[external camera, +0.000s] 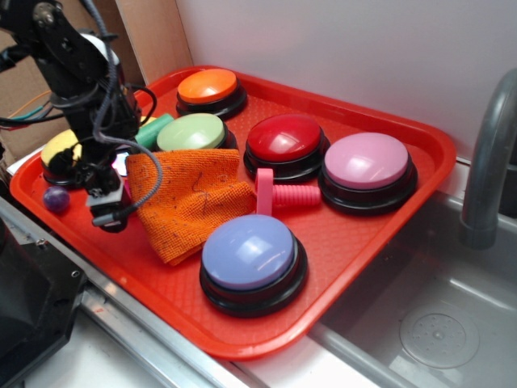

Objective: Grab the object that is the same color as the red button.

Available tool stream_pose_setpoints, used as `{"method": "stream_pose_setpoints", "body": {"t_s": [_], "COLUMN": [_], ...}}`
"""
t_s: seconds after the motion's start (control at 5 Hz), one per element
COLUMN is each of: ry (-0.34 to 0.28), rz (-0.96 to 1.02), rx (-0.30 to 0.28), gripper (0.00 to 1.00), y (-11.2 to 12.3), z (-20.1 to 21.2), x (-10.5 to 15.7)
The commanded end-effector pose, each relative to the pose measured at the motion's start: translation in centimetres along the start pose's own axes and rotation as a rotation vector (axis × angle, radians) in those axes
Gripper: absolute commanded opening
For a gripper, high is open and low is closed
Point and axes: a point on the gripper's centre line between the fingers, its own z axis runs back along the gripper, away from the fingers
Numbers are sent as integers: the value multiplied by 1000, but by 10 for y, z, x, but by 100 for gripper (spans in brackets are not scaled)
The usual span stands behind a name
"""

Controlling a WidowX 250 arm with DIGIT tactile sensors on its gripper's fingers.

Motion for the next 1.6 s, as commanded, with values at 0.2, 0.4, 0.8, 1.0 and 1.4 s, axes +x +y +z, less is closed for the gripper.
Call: {"method": "stream_pose_setpoints", "body": {"t_s": [0.2,0.4,0.8,1.0,1.4], "ry": [32,2,41,126,111], "rz": [12,21,233,438,727], "rx": [7,11,6,9,57], "gripper": [0,0,0,0,0], "y": [11,11,12,7,-9], "z": [-14,-11,18,56,129], "x": [5,4,10,20,39]}}
